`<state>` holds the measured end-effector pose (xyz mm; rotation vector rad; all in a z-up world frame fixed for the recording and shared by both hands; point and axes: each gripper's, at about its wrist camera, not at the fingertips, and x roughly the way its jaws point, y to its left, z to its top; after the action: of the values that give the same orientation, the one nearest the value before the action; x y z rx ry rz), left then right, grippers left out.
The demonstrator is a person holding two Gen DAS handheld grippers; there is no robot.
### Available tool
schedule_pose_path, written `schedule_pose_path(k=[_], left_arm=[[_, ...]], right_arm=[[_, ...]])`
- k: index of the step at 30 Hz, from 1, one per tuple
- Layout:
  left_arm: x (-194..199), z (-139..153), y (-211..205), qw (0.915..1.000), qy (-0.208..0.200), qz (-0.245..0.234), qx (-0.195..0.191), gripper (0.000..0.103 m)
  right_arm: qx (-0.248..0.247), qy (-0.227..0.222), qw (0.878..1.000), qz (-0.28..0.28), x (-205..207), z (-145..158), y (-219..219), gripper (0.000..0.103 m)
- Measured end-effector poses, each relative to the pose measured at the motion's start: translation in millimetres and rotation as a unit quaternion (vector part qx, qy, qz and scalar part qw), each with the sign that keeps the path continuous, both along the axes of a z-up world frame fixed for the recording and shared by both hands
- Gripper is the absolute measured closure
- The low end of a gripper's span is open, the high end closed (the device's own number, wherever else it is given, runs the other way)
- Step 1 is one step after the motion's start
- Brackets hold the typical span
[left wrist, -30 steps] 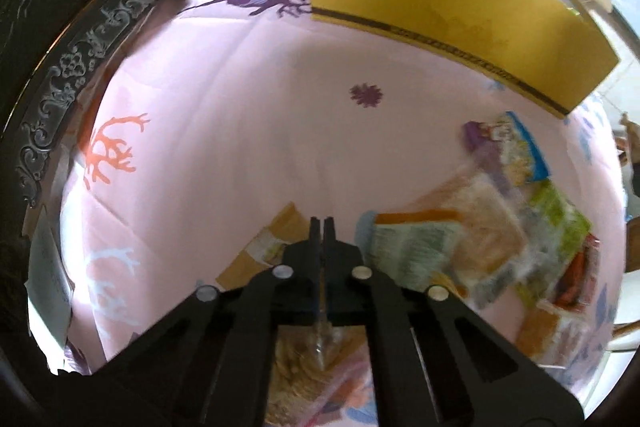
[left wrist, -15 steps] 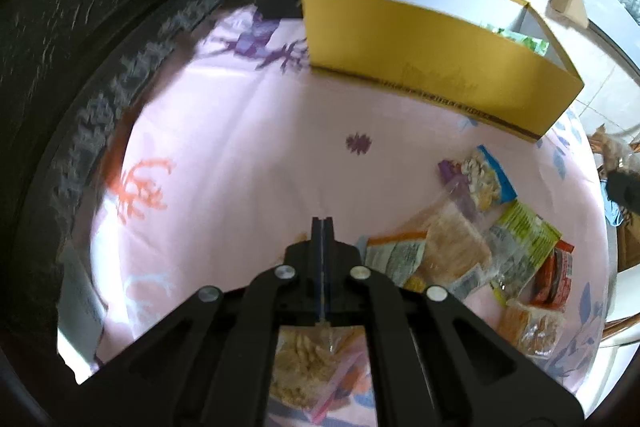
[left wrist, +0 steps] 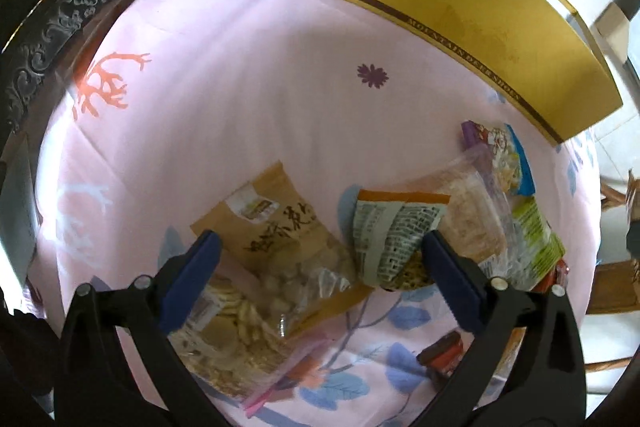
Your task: Organize snacks
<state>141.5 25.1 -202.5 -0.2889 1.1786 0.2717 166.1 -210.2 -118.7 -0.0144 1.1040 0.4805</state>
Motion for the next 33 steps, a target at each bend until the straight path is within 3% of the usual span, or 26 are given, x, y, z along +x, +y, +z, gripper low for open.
schedule_pose_path(k=[5, 6, 7, 10, 12, 14, 16, 17, 18, 21, 25, 29, 33], left_arm=[[-3.1, -8.2, -2.3, 0.9996, 0.007, -0.004, -0.026, 0.003], [-4.4, -15.3, -3.3, 0.9979, 0.017, -0.011, -0.061, 0.014], [-6.4, -18.9, -4.4, 0.9972, 0.022, -0.009, -0.070, 0.014], [-8.3, -15.0, -9.0, 0.9981, 0.006, -0.024, -0.057, 0.022], [-10.9, -8.2, -8.7, 0.9979, 0.001, -0.028, -0.059, 0.035], [-11.1, -2.1, -13.5, 0.9980, -0.005, -0.048, -0.041, 0.042], [-13.3, 6.2, -21.4, 0.9971, -0.019, -0.073, -0.011, 0.054], [-14.2, 13.2, -25.1, 0.9963, -0.029, -0.081, 0.007, 0.076], [-12.5, 16.4, -27.9, 0.9955, -0.033, -0.086, 0.021, 0.092], [-10.6, 17.9, -21.0, 0.9959, -0.027, -0.086, 0.002, 0.093], [-15.6, 20.1, -17.0, 0.9959, -0.025, -0.086, 0.009, 0.097], [-19.7, 41.8, -28.7, 0.9914, -0.062, -0.110, 0.037, 0.100], [-21.1, 63.1, -36.0, 0.9876, -0.086, -0.125, 0.041, 0.101]], right_arm=[[0.003, 0.010, 1.000, -0.002, -1.0, -3.0, 0.4, 0.062], [0.003, 0.010, 1.000, 0.000, -1.3, -2.7, 1.5, 0.061], [0.002, 0.011, 1.000, 0.002, -1.6, -2.5, 2.5, 0.061], [-0.001, 0.008, 1.000, 0.006, -3.1, -0.8, 3.7, 0.061], [0.000, 0.008, 1.000, 0.006, -3.9, 0.7, 3.5, 0.061], [0.000, 0.006, 1.000, 0.005, -3.3, 1.9, 2.3, 0.061], [0.002, 0.006, 1.000, 0.001, -3.3, 3.0, 0.9, 0.061], [0.003, 0.005, 1.000, 0.000, -3.7, 3.9, 0.8, 0.061], [0.004, 0.005, 1.000, 0.000, -3.9, 4.6, 0.3, 0.061], [0.007, 0.003, 1.000, 0.001, -6.0, 7.8, 0.8, 0.061], [0.008, -0.001, 1.000, -0.001, -7.9, 12.1, 0.6, 0.061], [0.010, 0.000, 1.000, -0.004, -8.2, 12.6, -1.6, 0.061], [0.013, -0.003, 1.000, -0.005, -10.9, 14.9, -2.7, 0.061]])
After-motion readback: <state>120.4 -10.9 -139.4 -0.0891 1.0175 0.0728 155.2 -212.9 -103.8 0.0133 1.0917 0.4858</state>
